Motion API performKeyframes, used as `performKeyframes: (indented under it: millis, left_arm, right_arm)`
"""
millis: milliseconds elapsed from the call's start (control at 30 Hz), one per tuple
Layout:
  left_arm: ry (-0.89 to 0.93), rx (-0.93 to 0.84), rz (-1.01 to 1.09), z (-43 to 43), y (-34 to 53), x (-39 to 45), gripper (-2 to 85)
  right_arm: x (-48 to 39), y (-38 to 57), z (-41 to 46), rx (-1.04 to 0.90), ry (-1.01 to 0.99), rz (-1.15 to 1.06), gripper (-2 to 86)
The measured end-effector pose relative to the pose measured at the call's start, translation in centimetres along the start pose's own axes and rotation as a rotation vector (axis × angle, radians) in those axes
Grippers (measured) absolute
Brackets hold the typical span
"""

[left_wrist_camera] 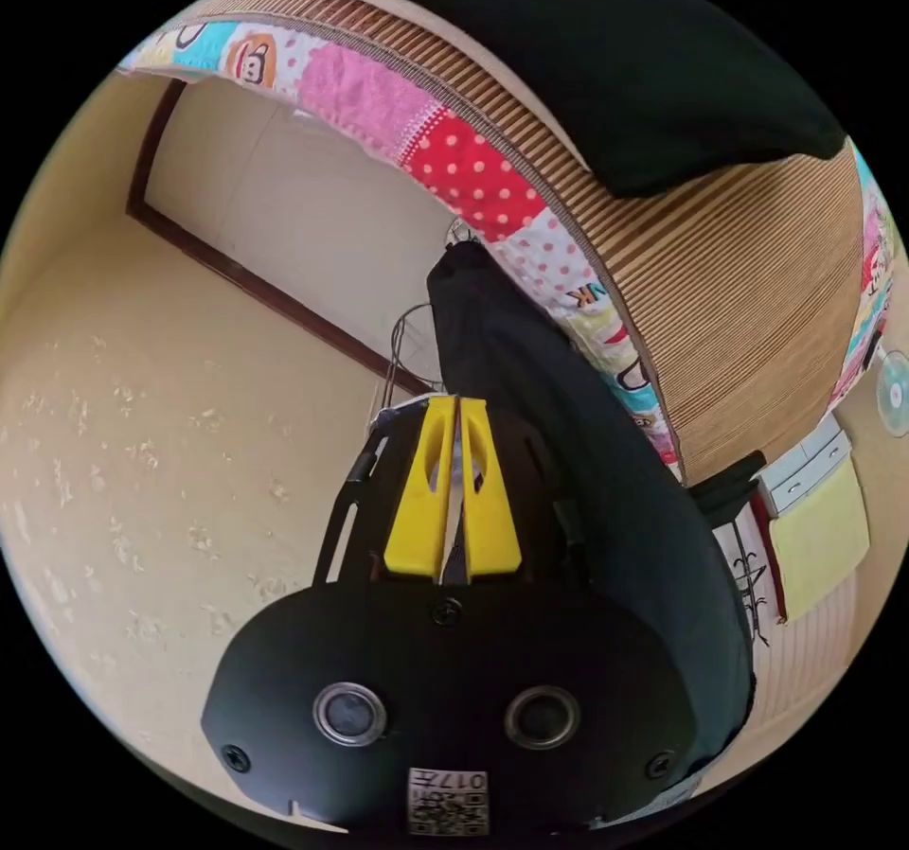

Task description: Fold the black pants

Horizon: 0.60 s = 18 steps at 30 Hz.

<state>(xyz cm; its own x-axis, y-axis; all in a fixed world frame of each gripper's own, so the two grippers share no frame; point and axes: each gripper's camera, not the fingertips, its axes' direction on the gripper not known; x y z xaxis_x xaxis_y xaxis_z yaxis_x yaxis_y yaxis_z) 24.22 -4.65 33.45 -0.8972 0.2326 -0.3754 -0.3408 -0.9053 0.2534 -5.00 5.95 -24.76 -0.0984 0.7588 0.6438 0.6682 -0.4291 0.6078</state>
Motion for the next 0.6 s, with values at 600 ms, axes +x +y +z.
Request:
performKeyframes:
  millis: [600]
  left_arm:
    - [-0.281, 0.12, 0.095, 9.7, 6.5, 10.1, -0.5]
  right_arm:
    - [7.4, -13.3, -37.9, 0.194, -0.266, 0.306, 8.2]
